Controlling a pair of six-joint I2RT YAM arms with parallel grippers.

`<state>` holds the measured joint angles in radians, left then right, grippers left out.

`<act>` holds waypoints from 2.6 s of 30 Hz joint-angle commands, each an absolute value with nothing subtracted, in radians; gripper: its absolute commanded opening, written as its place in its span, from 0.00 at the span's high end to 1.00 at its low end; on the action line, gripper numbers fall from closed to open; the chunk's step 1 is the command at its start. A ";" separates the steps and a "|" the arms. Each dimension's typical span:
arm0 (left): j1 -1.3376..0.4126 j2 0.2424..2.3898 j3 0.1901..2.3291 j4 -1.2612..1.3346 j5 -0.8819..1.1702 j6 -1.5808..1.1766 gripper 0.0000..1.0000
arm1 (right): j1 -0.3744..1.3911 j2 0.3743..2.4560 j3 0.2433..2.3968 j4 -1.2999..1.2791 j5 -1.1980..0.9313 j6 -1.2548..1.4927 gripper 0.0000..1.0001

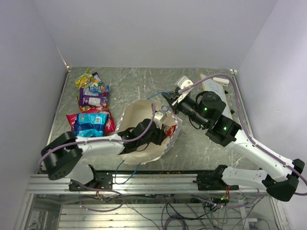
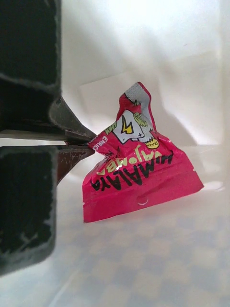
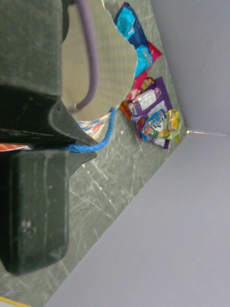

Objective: Take the snacks out of the paper bag
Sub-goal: Take out the snack from the paper bag, then place the snack at the center of the board.

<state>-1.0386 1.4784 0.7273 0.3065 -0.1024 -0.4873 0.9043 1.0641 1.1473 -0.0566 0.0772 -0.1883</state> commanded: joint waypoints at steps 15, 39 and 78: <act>-1.050 1.098 0.866 -0.305 -0.095 -0.531 0.93 | 0.719 1.124 1.344 -0.049 0.106 -0.483 1.00; -0.732 1.130 1.381 -0.854 -0.114 -0.454 0.93 | 0.725 1.136 1.083 -0.045 -0.518 -0.372 1.00; -0.206 1.503 1.573 -0.717 -0.468 -0.546 0.93 | 0.654 1.134 1.022 0.002 -0.294 -0.474 1.00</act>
<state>-0.3359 1.4120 1.5711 -0.7284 -0.4812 -0.4961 0.6582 1.1858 1.0523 -0.0067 -0.2352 -0.4866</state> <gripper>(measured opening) 0.071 0.006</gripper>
